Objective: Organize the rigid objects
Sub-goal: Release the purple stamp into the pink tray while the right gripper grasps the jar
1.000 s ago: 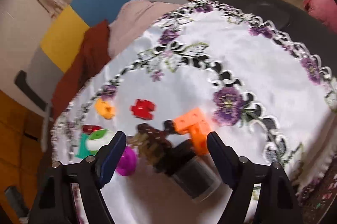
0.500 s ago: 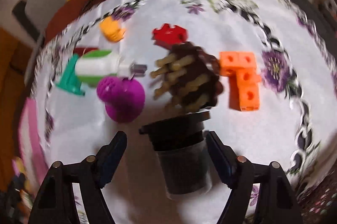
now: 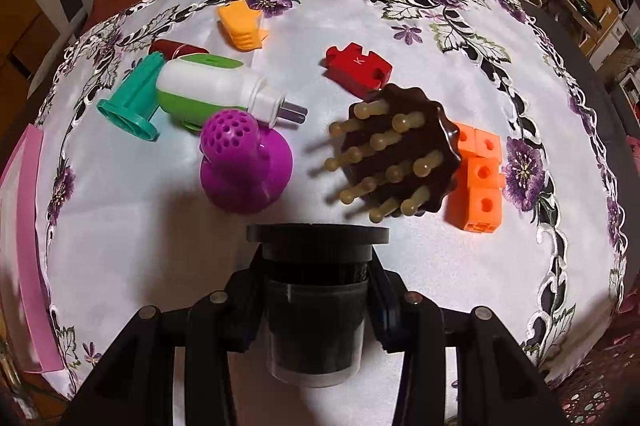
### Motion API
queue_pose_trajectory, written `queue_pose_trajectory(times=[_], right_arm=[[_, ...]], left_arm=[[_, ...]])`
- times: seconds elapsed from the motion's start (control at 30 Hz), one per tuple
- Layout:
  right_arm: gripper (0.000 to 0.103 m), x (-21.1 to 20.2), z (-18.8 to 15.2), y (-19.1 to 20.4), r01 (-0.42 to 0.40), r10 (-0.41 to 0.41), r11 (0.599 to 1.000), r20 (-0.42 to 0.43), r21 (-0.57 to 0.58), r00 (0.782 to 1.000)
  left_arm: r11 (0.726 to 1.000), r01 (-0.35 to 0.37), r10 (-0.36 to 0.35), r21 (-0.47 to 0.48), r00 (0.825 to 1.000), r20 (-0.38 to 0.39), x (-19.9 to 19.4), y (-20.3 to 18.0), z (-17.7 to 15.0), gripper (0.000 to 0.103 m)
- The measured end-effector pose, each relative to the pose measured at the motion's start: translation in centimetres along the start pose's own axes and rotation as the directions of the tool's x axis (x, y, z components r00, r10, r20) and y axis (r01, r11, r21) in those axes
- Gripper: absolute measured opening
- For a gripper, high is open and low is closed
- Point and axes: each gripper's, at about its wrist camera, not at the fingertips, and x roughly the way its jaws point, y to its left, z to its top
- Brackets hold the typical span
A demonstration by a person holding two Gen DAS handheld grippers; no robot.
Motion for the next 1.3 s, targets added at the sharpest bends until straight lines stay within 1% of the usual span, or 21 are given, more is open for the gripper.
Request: queue_pose_trajectory(times=[0.23,0.33,0.5,0.63,0.8,0.9,0.93,1.07,1.13,1.17,1.2,1.27,1.3], right_arm=[[0.044,0.1,0.0,-0.1,0.010,-0.010,1.000,0.006,-0.011,1.000],[0.044,0.2,0.0,0.6,0.024,-0.023,0.999,0.015,-0.032,1.000],[0.044,0.1,0.0,0.9,0.038,-0.036,0.998,0.028,-0.056,0.999],[0.043,0.2,0.0,1.1,0.045,-0.043,0.997,0.035,-0.067,0.998],[0.043,0.1,0.0,1.2,0.053,-0.049,0.995,0.043,-0.082,0.998],[0.043,0.1,0.0,1.3,0.059,-0.055,0.994,0.047,-0.091,0.997],[0.043,0.2,0.1,1.3,0.061,-0.056,0.994,0.049,-0.094,0.997],[0.043,0.2,0.0,1.4,0.070,-0.065,0.992,0.054,-0.105,0.996],[0.043,0.1,-0.1,1.5,0.074,-0.068,0.991,0.055,-0.108,0.996],[0.043,0.1,-0.1,1.6,0.074,-0.069,0.991,0.056,-0.109,0.996],[0.043,0.1,-0.1,1.6,0.075,-0.069,0.991,0.056,-0.110,0.996],[0.043,0.1,-0.1,1.6,0.076,-0.070,0.991,0.057,-0.111,0.996],[0.043,0.1,-0.1,1.6,0.077,-0.071,0.991,0.057,-0.112,0.996]], left_arm=[[0.993,-0.088,0.090,-0.077,0.996,0.021,0.1,4.0,0.9,0.045],[0.988,-0.106,0.109,-0.112,0.994,0.029,0.4,5.3,1.8,0.045],[0.979,-0.138,0.145,-0.151,0.989,0.037,1.3,7.2,3.7,0.045],[0.969,-0.184,0.193,-0.166,0.980,0.040,2.5,8.5,5.6,0.045],[0.959,-0.230,0.238,-0.163,0.971,0.031,4.5,9.7,7.3,0.045],[0.949,-0.277,0.282,-0.149,0.959,0.019,5.8,10.3,7.9,0.045],[0.949,-0.280,0.287,-0.145,0.958,0.027,6.0,10.4,8.1,0.046],[0.945,-0.298,0.304,-0.138,0.952,0.031,6.5,10.8,8.7,0.048],[0.945,-0.296,0.304,-0.141,0.952,0.034,6.3,10.9,8.7,0.047],[0.943,-0.303,0.311,-0.138,0.950,0.039,6.1,10.7,8.6,0.049],[0.942,-0.310,0.318,-0.132,0.947,0.043,5.9,10.4,8.4,0.052],[0.945,-0.303,0.312,-0.126,0.948,0.057,5.2,10.1,8.0,0.059],[0.943,-0.308,0.318,-0.127,0.946,0.065,4.9,9.9,7.8,0.059]])
